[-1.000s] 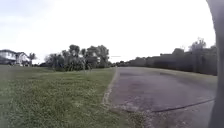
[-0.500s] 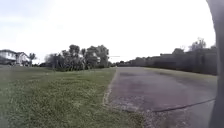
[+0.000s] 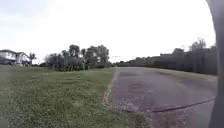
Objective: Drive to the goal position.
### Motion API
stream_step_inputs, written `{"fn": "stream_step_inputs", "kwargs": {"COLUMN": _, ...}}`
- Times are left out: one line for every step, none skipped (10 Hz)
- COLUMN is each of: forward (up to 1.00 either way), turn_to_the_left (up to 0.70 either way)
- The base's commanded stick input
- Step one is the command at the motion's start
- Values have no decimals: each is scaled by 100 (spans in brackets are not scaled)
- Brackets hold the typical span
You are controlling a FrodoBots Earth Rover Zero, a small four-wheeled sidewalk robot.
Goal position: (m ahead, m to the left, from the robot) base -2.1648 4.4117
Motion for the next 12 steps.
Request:
{"fn": "stream_step_inputs", "kwargs": {"forward": 0, "turn_to_the_left": 0}}
{"fn": "stream_step_inputs", "kwargs": {"forward": 0, "turn_to_the_left": 0}}
{"fn": "stream_step_inputs", "kwargs": {"forward": 2, "turn_to_the_left": 0}}
{"fn": "stream_step_inputs", "kwargs": {"forward": 4, "turn_to_the_left": 0}}
{"fn": "stream_step_inputs", "kwargs": {"forward": 1, "turn_to_the_left": 0}}
{"fn": "stream_step_inputs", "kwargs": {"forward": 0, "turn_to_the_left": 0}}
{"fn": "stream_step_inputs", "kwargs": {"forward": 0, "turn_to_the_left": 0}}
{"fn": "stream_step_inputs", "kwargs": {"forward": 0, "turn_to_the_left": 0}}
{"fn": "stream_step_inputs", "kwargs": {"forward": 1, "turn_to_the_left": 0}}
{"fn": "stream_step_inputs", "kwargs": {"forward": 0, "turn_to_the_left": 0}}
{"fn": "stream_step_inputs", "kwargs": {"forward": 0, "turn_to_the_left": 0}}
{"fn": "stream_step_inputs", "kwargs": {"forward": 0, "turn_to_the_left": 0}}
